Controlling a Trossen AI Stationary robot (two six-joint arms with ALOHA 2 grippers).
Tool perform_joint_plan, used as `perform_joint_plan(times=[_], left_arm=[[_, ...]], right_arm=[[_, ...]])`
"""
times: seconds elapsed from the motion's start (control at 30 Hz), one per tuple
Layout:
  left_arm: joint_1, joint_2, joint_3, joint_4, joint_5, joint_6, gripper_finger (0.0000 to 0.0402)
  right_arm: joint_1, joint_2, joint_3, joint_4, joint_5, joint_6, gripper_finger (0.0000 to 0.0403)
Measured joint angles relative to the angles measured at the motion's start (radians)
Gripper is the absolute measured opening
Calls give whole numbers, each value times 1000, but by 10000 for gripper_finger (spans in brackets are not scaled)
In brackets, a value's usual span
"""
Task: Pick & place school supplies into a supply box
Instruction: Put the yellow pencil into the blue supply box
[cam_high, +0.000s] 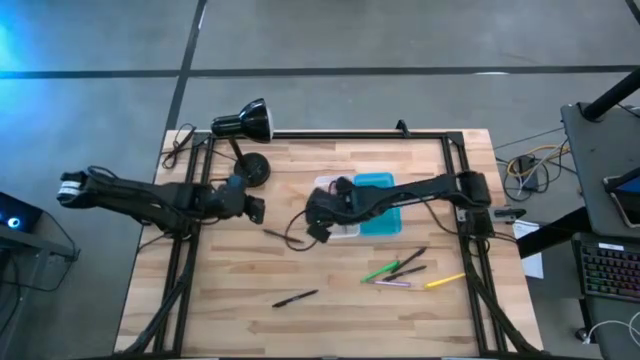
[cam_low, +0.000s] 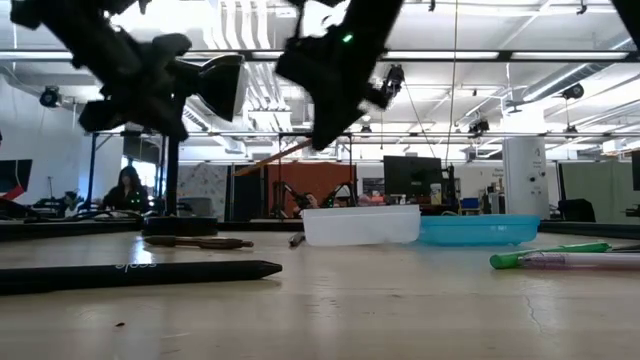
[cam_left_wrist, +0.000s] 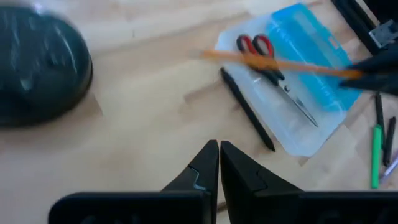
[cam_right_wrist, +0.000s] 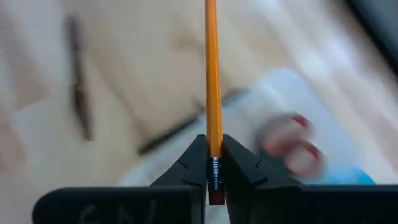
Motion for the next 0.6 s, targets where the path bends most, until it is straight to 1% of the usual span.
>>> perform_joint_plan(times=[0.07,0.13,0.2,0.27,0.33,0.4,0.47,0.6], left_arm=[[-8,1,24,2,-27,49,0],[-16,3,31,9,-37,84,0],[-19,7,29,28,-39,97,0],[-22,10,18,40,-40,96,0],[-22,14,10,53,-40,96,0],[-22,21,4,53,-41,96,0],[-22,26,3,67,-41,96,0],[-22,25,-5,84,-33,91,0]], right_arm=[[18,-50,-26,-71,49,113,20],[40,-100,-60,-135,84,269,20],[63,-139,-98,-217,111,432,20],[87,-171,-153,-239,126,545,20],[103,-192,-205,-228,121,587,20],[109,-196,-244,-200,86,593,20],[108,-196,-282,-157,52,573,20],[89,-188,-362,-20,19,534,20]])
